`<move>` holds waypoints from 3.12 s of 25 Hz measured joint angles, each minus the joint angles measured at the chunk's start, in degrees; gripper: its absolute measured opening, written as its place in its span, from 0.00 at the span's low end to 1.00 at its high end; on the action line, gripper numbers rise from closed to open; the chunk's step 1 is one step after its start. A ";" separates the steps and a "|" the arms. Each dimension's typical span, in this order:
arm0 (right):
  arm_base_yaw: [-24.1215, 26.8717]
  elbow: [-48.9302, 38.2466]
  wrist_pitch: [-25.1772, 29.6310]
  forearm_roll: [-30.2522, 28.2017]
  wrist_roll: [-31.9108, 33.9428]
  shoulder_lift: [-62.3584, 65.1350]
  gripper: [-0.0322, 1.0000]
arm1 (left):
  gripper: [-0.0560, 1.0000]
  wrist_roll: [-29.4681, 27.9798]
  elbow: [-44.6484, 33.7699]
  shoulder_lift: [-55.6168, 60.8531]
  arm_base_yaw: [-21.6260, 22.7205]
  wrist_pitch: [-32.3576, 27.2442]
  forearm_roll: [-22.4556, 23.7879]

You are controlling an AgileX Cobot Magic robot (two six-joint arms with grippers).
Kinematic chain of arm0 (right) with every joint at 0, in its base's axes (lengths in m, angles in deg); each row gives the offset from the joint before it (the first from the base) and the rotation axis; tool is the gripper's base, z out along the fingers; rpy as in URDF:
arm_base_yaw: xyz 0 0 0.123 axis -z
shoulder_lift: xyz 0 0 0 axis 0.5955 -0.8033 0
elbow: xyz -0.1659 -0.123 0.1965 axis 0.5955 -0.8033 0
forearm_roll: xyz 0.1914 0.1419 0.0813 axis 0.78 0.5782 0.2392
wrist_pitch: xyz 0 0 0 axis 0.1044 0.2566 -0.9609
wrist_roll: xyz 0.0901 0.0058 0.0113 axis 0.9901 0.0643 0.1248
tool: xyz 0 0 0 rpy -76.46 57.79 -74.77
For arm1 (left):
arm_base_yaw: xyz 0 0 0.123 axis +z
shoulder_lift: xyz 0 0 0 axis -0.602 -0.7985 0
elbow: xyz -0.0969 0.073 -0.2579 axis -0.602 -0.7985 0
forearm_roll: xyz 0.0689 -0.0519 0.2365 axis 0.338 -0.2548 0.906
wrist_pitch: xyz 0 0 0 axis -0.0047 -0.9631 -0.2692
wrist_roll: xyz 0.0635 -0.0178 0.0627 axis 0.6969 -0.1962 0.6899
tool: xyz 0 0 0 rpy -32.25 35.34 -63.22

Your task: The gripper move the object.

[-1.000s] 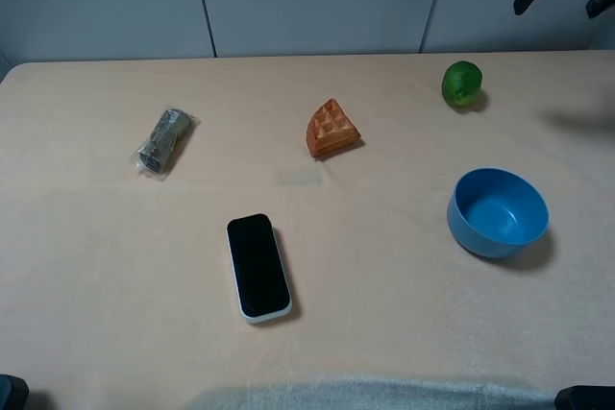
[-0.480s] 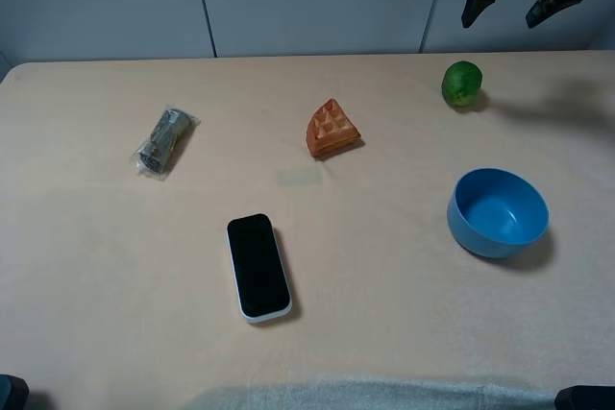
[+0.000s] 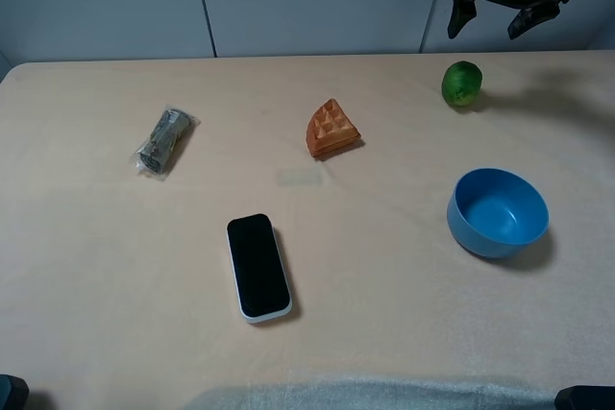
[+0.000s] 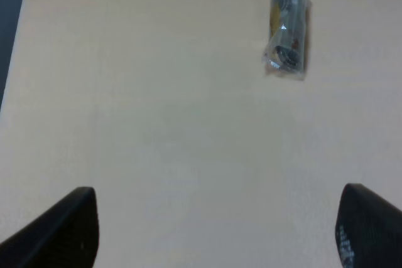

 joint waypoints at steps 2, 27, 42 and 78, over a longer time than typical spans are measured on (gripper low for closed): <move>0.00 2.27 0.70 0.00 0.18 -1.61 0.71 | 0.84 0.00 0.00 0.00 0.00 0.00 0.00; 0.00 4.83 3.53 0.87 1.19 -13.32 0.71 | 0.84 0.00 0.00 0.00 0.00 0.00 0.00; 0.00 4.83 4.67 0.02 2.73 -13.54 0.68 | 0.84 0.00 0.00 0.00 0.00 0.00 0.00; 0.00 9.33 10.17 -0.09 3.46 -8.88 0.48 | 0.84 0.00 0.00 0.00 0.00 0.00 0.00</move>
